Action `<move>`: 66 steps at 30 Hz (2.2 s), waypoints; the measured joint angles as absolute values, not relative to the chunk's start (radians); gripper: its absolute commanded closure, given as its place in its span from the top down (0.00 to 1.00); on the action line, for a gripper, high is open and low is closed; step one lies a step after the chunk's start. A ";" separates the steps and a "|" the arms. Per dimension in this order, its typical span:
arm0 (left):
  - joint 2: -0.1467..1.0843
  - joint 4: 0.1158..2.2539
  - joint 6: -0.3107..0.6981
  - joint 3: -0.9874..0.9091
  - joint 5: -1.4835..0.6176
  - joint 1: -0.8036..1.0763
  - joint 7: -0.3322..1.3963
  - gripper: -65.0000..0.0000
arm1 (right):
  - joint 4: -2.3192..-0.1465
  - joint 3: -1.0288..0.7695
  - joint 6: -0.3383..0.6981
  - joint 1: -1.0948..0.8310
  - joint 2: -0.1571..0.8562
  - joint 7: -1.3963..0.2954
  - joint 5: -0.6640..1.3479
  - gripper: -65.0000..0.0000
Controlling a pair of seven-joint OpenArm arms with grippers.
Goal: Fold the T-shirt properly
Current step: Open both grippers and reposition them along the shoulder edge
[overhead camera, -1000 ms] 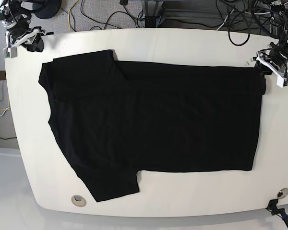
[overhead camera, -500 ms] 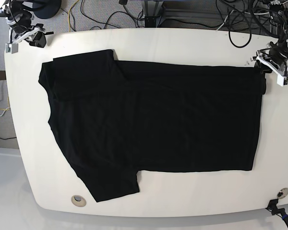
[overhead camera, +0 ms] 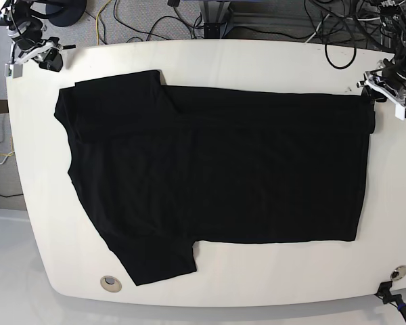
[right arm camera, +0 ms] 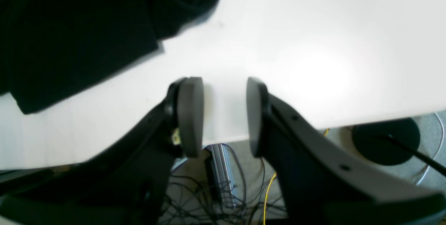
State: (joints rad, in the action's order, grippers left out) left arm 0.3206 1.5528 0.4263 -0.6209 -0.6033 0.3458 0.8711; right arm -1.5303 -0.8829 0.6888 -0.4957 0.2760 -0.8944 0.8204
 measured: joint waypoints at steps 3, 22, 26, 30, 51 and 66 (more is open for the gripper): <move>0.322 1.549 0.426 -0.629 -0.604 0.347 0.870 0.36 | -1.530 -0.884 0.689 -0.482 0.274 -0.895 0.826 0.31; 0.324 1.539 0.430 -0.629 -0.622 0.349 0.867 0.35 | -1.523 -0.837 0.689 -0.352 0.197 -0.906 0.813 0.33; 0.323 1.539 0.420 -0.629 -0.614 0.350 0.870 0.34 | -1.525 -0.844 0.689 -0.355 0.197 -0.900 0.818 0.35; 0.322 1.539 0.419 -0.627 -0.614 0.350 0.871 0.35 | -1.521 -0.844 0.688 -0.352 0.197 -0.899 0.852 0.36; 0.322 1.539 0.415 -0.628 -0.614 0.352 0.868 0.34 | -1.380 -0.850 0.689 -0.309 0.205 -0.910 0.925 0.33; 0.319 1.539 0.400 -0.634 -0.604 0.365 0.881 0.35 | -1.340 -0.838 0.699 -0.270 0.197 -1.034 0.974 0.00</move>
State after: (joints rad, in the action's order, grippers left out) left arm 0.3191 1.5391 0.4000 -0.6342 -0.6041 0.3649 0.8814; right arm -1.3403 -0.8379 0.6991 -0.2699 0.1970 -1.0340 0.9741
